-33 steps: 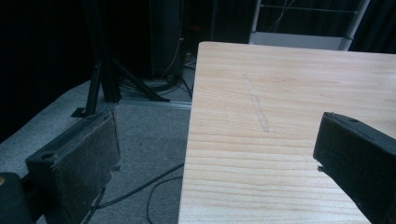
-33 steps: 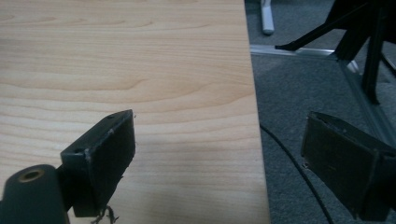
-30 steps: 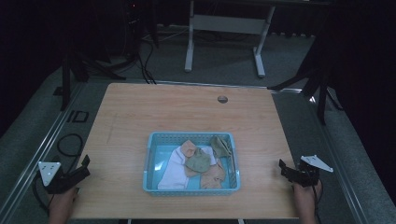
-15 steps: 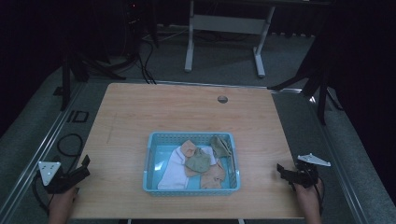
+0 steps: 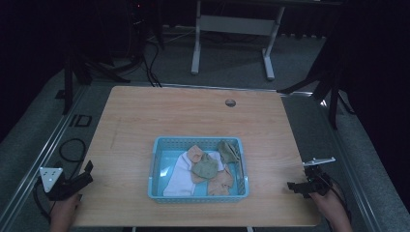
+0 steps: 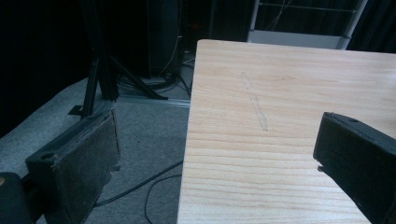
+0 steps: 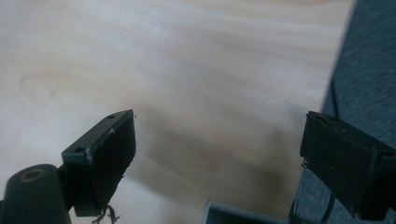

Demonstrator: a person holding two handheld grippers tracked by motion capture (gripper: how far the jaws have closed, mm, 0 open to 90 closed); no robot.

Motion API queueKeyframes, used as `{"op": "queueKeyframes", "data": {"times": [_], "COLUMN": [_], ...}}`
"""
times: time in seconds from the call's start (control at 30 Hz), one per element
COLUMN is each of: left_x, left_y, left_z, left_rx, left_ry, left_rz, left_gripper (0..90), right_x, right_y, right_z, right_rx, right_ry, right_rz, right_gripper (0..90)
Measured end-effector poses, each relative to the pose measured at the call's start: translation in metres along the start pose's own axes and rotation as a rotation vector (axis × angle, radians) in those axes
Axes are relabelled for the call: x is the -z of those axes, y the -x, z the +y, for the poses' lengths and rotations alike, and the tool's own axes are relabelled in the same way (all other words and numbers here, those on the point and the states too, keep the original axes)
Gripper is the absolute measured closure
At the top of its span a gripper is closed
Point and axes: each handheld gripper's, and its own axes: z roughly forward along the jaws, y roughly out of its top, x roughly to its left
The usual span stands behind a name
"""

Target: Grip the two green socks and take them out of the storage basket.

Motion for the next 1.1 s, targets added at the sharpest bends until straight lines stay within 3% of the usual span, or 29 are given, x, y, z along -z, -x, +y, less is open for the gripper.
{"op": "queueKeyframes", "data": {"times": [0.4, 0.63, 0.77, 1.1], "left_x": [0.000, 0.000, 0.000, 0.000], "left_y": [0.000, 0.000, 0.000, 0.000], "left_z": [0.000, 0.000, 0.000, 0.000], "left_rx": [-0.001, 0.000, 0.000, 0.000], "left_ry": [-0.002, -0.001, -0.002, -0.002], "left_rz": [0.001, 0.000, 0.000, 0.000], "left_gripper": [0.7, 0.7, 0.7, 0.7], "right_x": [0.012, 0.018, 0.020, 0.019], "right_y": [-0.009, -0.016, -0.021, -0.034], "right_z": [0.012, 0.022, 0.027, 0.035], "right_rx": [0.187, 0.278, 0.309, 0.368], "right_ry": [-0.195, -0.329, -0.367, -0.416], "right_rz": [0.026, 0.111, 0.169, 0.178], "right_gripper": [10.1, 13.0, 13.2, 13.3]}}
